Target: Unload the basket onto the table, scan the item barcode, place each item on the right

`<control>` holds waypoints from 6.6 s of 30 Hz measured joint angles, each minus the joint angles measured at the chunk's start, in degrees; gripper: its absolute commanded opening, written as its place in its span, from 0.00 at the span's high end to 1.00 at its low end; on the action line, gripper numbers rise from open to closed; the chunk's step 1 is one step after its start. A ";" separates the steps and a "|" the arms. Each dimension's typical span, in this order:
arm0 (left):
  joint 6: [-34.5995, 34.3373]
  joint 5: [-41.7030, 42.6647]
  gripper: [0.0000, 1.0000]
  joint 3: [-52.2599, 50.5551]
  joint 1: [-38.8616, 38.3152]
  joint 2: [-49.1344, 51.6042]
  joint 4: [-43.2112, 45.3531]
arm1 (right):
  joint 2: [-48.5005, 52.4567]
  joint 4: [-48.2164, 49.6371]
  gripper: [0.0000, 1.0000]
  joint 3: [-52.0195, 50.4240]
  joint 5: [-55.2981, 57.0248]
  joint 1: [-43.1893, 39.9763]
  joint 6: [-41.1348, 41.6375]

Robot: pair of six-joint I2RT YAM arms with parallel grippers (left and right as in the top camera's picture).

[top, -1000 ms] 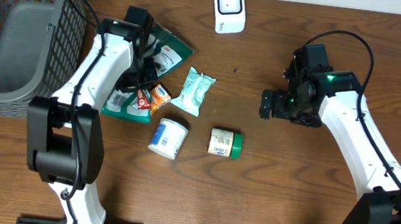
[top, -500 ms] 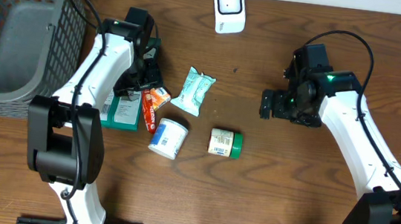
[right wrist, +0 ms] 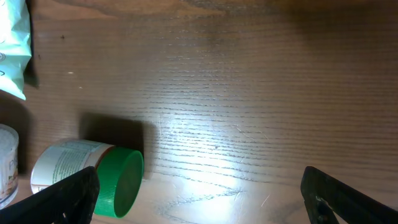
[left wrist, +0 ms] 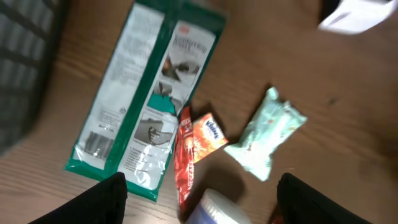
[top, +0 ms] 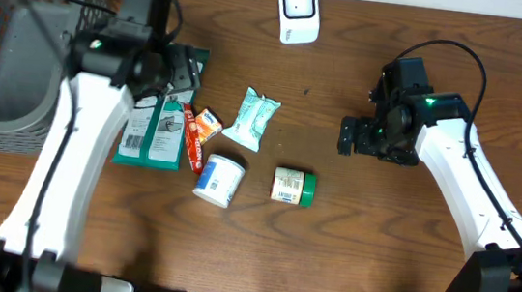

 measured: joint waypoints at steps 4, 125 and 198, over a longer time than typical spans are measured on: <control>0.79 -0.04 0.22 0.17 0.00 -3.54 -0.68 | 0.00 0.00 0.01 0.00 0.00 0.00 0.00; 13.38 11.69 0.77 -2.16 -29.20 24.96 -2.58 | -6.21 60.13 0.27 -42.84 -20.04 7.52 57.88; 11.78 2.91 0.65 0.63 -11.65 9.62 -2.10 | -17.59 35.08 0.01 -34.05 -24.26 1.55 53.40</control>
